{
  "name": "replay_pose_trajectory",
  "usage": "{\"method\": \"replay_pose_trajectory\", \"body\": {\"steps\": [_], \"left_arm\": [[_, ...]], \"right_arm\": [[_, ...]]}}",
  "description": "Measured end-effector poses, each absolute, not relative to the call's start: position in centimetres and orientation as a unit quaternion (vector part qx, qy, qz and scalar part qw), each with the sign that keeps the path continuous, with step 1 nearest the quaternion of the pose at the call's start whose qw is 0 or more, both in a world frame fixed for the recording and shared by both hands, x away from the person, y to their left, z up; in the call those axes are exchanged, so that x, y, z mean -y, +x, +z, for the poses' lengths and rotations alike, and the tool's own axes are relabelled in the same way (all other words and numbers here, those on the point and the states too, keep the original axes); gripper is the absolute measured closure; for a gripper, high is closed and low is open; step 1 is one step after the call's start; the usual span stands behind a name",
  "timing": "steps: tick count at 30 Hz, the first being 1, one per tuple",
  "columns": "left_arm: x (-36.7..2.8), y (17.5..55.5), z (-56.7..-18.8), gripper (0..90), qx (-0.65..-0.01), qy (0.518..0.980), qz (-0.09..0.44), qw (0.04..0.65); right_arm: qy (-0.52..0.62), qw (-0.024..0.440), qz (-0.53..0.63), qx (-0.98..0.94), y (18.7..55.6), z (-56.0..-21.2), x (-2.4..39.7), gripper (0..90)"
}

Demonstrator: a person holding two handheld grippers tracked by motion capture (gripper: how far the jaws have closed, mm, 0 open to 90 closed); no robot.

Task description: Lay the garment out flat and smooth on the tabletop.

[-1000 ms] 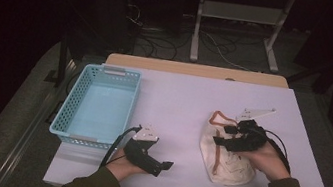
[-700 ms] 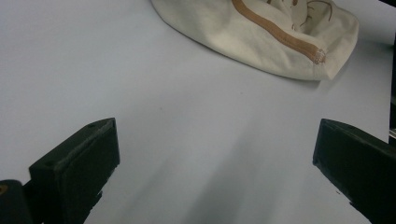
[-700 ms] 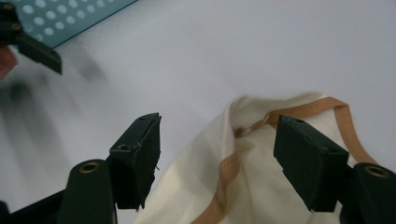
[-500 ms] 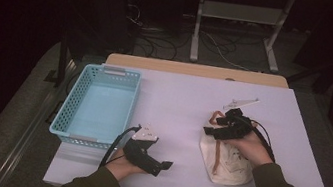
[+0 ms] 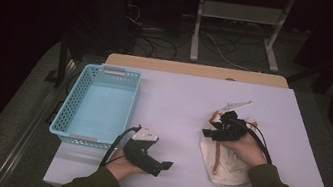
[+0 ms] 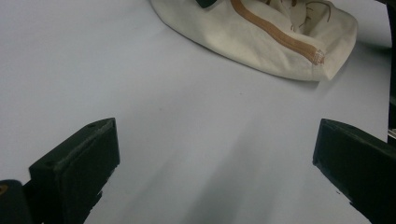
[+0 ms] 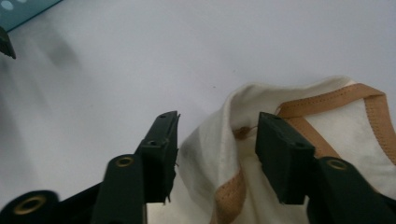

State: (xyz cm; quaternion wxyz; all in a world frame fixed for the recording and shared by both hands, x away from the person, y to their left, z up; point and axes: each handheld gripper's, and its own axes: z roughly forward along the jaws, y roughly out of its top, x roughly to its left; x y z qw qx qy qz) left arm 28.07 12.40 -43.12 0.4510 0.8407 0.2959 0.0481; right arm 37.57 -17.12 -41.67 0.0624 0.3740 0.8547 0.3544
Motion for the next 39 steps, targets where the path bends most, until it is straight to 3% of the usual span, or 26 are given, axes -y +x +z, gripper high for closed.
{"method": "replay_pose_trajectory", "body": {"steps": [10, 25, 39], "left_arm": [[-12.4, 28.1, -43.1, 0.0, -0.296, 0.841, 0.048, 0.450], [-12.4, 28.1, -43.1, 0.0, -0.296, 0.840, 0.049, 0.452], [-12.5, 28.1, -43.0, 0.0, -0.295, 0.840, 0.051, 0.452]], "right_arm": [[0.364, 0.056, 0.360, -0.857, 37.5, -41.6, 17.1, 85.2], [0.321, 0.046, 0.384, -0.864, 36.3, -40.5, 15.8, 86.3], [0.260, 0.002, 0.417, -0.871, 33.6, -39.4, 13.4, 86.4]]}}
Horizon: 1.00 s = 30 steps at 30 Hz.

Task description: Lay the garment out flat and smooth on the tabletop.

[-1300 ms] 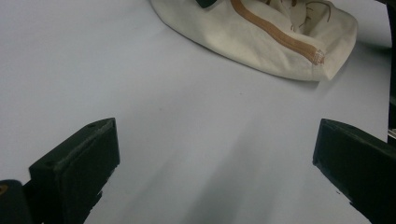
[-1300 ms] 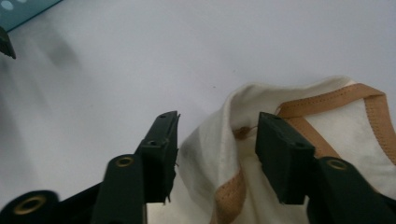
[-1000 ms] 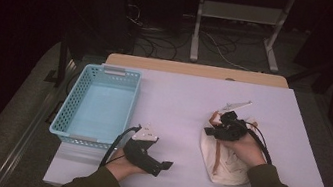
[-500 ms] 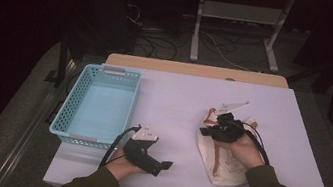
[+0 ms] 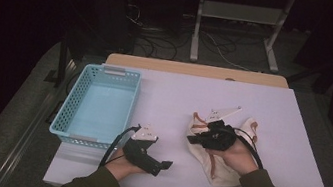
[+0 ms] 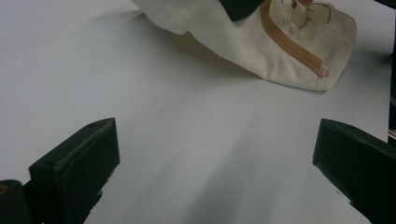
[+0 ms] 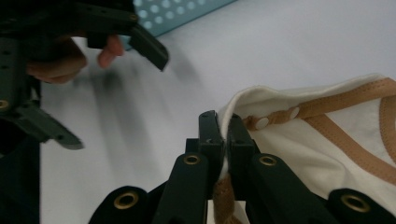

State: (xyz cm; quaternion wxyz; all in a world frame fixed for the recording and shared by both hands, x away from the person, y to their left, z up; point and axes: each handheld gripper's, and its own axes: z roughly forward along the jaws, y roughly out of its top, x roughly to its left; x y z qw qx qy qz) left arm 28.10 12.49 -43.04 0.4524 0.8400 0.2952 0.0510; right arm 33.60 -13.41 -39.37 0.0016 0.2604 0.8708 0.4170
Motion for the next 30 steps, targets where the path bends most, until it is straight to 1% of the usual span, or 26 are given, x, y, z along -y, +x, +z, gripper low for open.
{"method": "replay_pose_trajectory", "body": {"steps": [9, 14, 21, 25, 30], "left_arm": [[-12.5, 28.1, -43.0, 0.0, -0.293, 0.841, 0.052, 0.451], [-12.6, 28.1, -43.0, 0.0, -0.293, 0.841, 0.053, 0.451], [-12.6, 28.1, -42.9, 0.0, -0.291, 0.842, 0.053, 0.451], [-12.6, 28.0, -42.9, 0.0, -0.292, 0.841, 0.053, 0.452], [-12.6, 28.1, -42.9, 0.0, -0.291, 0.842, 0.053, 0.451]], "right_arm": [[0.230, -0.027, 0.417, -0.879, 32.2, -39.8, 11.4, 86.4], [0.213, -0.045, 0.406, -0.888, 31.5, -40.7, 10.5, 86.4], [0.212, -0.053, 0.380, -0.899, 31.3, -42.6, 10.3, 84.7], [0.217, -0.050, 0.381, -0.897, 31.3, -42.6, 10.5, 71.1], [0.228, -0.037, 0.393, -0.890, 31.2, -41.5, 11.5, 59.3]]}}
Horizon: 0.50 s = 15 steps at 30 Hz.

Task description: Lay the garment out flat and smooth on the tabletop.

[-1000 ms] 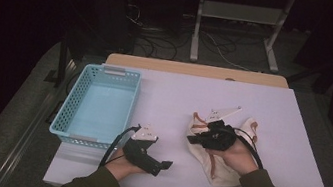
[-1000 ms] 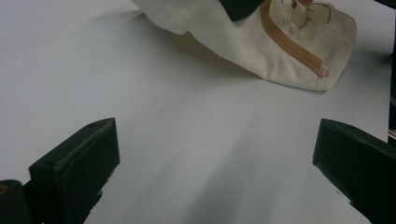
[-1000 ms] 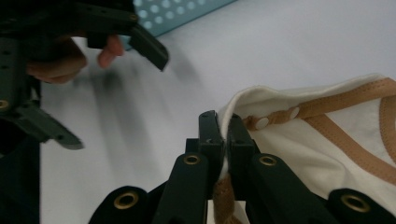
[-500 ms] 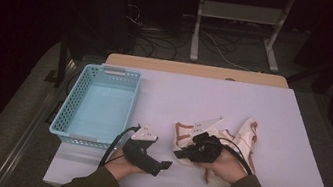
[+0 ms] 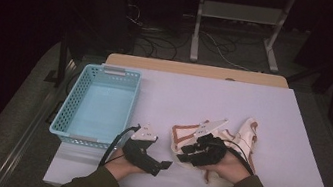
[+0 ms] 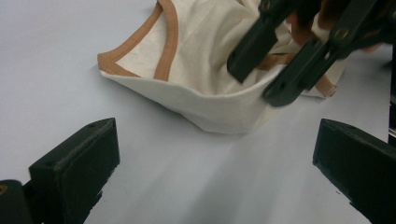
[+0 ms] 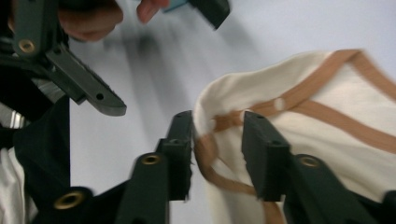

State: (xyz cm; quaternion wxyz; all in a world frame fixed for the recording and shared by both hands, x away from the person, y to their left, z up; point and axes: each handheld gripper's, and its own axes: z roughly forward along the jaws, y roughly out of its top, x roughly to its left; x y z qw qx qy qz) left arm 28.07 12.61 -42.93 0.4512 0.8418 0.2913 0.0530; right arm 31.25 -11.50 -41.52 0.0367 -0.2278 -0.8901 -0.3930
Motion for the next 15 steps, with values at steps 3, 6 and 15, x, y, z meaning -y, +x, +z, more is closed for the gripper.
{"method": "replay_pose_trajectory", "body": {"steps": [3, 6, 15], "left_arm": [[-12.6, 28.1, -42.9, 0.0, -0.292, 0.841, 0.053, 0.452], [-12.6, 28.1, -42.9, 0.0, -0.292, 0.841, 0.053, 0.452], [-12.6, 28.1, -42.9, 0.0, -0.293, 0.841, 0.052, 0.452]], "right_arm": [[-0.236, 0.022, -0.399, 0.886, 31.3, -41.0, 12.3, 53.4], [-0.248, 0.008, -0.406, 0.879, 31.5, -40.4, 13.3, 50.7], [-0.301, -0.031, -0.423, 0.854, 32.1, -38.8, 17.7, 47.2]]}}
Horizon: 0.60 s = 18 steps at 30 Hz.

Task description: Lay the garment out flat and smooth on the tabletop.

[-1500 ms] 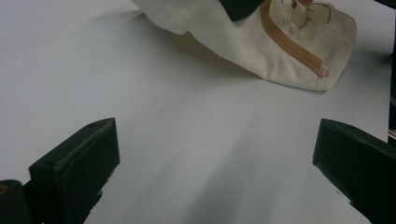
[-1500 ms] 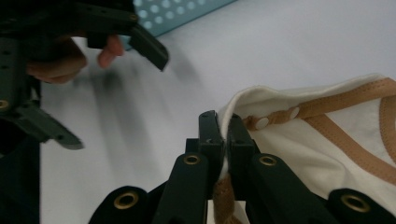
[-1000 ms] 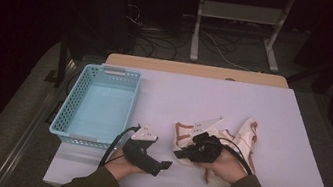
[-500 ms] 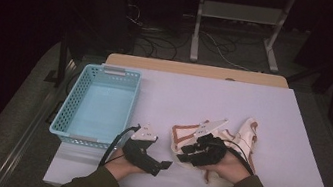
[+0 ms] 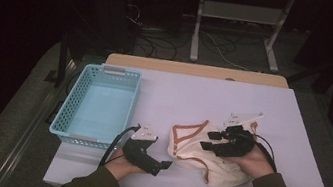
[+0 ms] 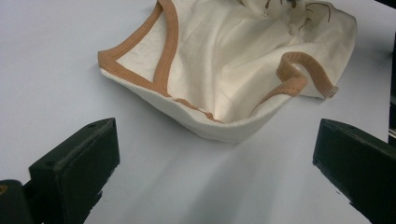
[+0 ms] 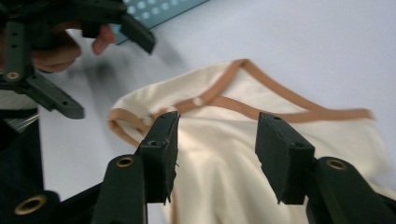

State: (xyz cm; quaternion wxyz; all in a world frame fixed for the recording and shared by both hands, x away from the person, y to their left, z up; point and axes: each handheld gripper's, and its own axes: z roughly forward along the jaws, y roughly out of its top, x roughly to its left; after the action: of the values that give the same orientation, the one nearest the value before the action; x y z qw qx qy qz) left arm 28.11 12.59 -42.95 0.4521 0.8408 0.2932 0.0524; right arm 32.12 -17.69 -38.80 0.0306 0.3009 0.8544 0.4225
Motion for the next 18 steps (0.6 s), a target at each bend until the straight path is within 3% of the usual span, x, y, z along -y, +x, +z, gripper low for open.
{"method": "replay_pose_trajectory", "body": {"steps": [18], "left_arm": [[-12.5, 28.1, -43.0, 0.0, -0.294, 0.841, 0.051, 0.452]], "right_arm": [[0.374, 0.091, 0.393, -0.835, 31.6, -38.7, 24.5, 44.7]]}}
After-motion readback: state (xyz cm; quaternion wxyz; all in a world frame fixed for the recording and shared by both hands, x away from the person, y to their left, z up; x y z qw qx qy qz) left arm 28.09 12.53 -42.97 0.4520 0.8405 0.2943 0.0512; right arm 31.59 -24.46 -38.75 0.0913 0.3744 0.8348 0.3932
